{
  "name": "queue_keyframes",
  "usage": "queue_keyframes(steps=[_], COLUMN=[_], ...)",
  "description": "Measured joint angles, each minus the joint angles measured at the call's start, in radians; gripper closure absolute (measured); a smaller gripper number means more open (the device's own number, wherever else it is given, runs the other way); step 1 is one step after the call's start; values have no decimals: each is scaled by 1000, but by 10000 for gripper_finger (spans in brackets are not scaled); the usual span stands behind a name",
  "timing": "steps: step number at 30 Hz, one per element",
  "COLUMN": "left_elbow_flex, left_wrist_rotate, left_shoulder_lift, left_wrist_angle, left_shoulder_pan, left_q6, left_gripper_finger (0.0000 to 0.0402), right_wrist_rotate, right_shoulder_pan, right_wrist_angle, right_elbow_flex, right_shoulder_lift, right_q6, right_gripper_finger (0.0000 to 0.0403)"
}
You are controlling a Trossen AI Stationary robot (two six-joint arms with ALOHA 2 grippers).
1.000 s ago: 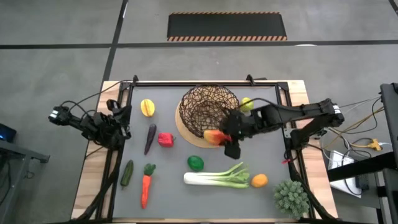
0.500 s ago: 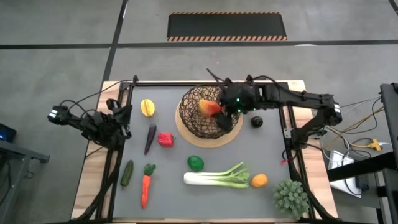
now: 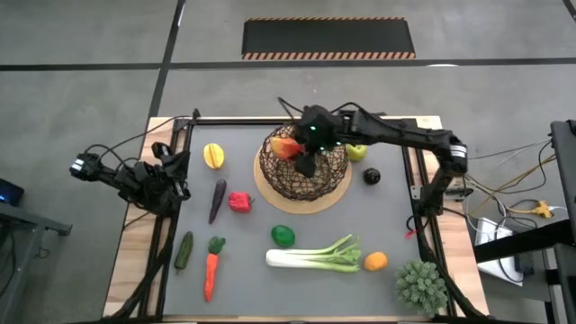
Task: Build produce basket
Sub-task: Put the mango into the basket
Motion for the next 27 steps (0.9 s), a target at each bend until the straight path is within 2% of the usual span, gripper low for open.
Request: queue_keyframes(steps=[4,8,14,27], left_elbow_flex=[0,0,-1,-6], left_wrist_rotate=[1,2,2,2], left_shoulder_lift=[0,0,-5,-5], left_wrist_angle=[0,2,0,-2], left_shoulder_pan=[0,0,0,0], left_q6=[5,74,79,79], left_gripper_finger=[402,402,402,402], right_wrist_rotate=[33,134,270,270], right_shoulder_pan=[-21,-32,-52,-103], right_wrist_angle=[-39,-109,-219,-283], right_elbow_flex=[41,79,138,216], right_shoulder_lift=[80,165,287,459], right_q6=[-138,-240,-301,-302], right_gripper_finger=[177,177,177,177])
